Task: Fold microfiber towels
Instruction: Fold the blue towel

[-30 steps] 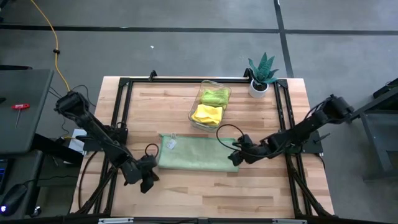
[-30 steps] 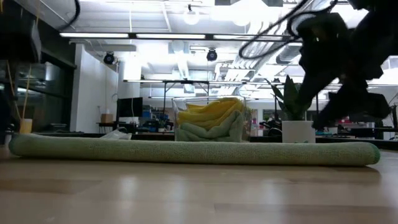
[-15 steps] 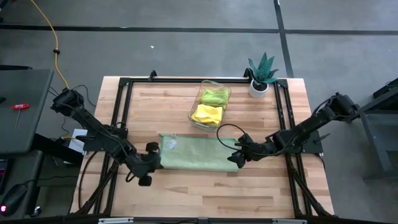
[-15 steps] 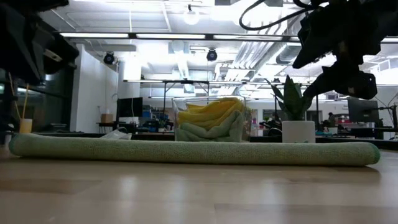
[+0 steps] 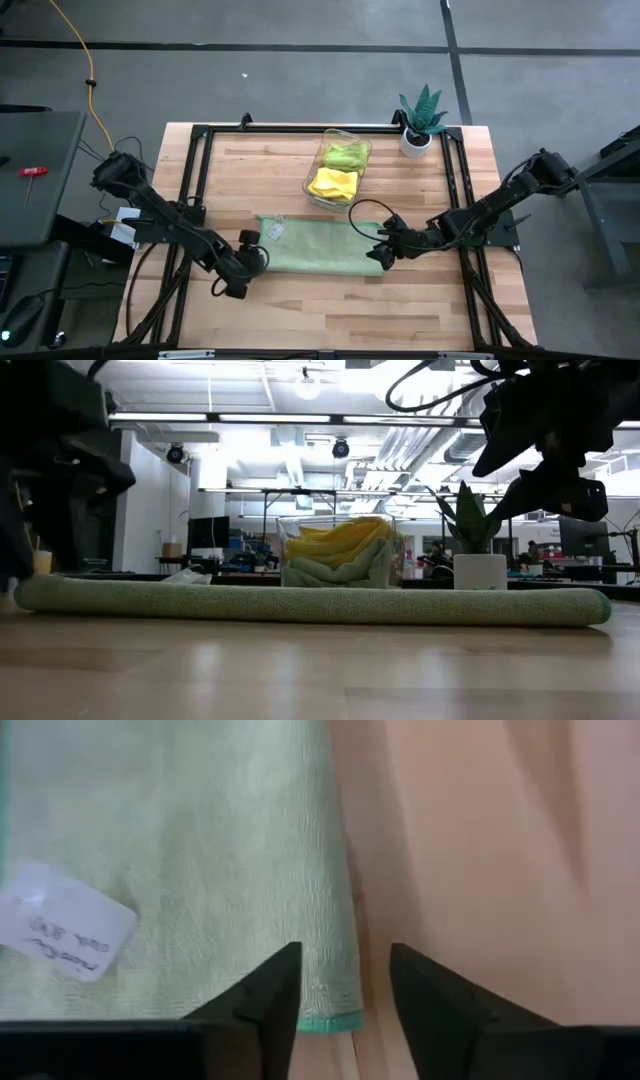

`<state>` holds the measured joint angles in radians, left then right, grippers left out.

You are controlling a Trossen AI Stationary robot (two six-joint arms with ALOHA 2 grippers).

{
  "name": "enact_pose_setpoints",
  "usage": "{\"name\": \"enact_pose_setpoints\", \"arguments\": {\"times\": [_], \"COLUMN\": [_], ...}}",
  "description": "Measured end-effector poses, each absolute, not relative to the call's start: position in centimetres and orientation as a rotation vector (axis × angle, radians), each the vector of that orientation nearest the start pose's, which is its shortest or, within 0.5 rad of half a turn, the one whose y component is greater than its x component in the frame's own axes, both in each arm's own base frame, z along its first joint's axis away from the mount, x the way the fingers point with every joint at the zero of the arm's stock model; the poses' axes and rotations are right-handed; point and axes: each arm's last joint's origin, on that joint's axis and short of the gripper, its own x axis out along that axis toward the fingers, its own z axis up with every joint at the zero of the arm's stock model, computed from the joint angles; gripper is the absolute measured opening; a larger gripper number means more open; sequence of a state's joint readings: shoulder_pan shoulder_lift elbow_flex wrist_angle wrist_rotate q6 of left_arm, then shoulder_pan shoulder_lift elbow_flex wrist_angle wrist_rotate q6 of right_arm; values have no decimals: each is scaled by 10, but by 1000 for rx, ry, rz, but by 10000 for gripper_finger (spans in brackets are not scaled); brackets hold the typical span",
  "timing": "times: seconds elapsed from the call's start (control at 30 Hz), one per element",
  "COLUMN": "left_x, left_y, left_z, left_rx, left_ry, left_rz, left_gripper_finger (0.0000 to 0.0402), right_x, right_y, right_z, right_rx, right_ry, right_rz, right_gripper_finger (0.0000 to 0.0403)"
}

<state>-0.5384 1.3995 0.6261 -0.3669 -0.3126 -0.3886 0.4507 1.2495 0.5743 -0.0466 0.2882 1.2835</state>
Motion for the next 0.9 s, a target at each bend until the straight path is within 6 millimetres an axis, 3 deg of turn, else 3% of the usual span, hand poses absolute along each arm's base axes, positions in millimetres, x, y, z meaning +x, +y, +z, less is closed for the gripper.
{"name": "enact_pose_setpoints", "arguments": {"times": [0.13,0.3,0.43,0.57,0.7,0.8,0.9], "left_x": [206,206,206,206,206,206,206], "left_y": [-113,-115,-117,-117,-118,-117,-117], "left_z": [136,126,125,124,124,124,124], "left_rx": [141,107,95,91,85,79,81], "left_ry": [1106,1178,1185,1187,1188,1189,1188], "left_rz": [8,-30,-29,-31,-30,-20,-17], "left_gripper_finger": [166,168,153,113,57,17,8], "right_x": [217,217,219,223,236,246,252], "right_y": [96,96,98,103,112,123,136], "right_z": [184,184,187,194,212,221,218], "right_rx": [969,969,993,972,822,596,352], "right_ry": [661,659,660,739,837,933,1032], "right_rz": [-293,-291,-245,-143,-131,-129,-82], "right_gripper_finger": [220,220,220,220,220,220,220]}}
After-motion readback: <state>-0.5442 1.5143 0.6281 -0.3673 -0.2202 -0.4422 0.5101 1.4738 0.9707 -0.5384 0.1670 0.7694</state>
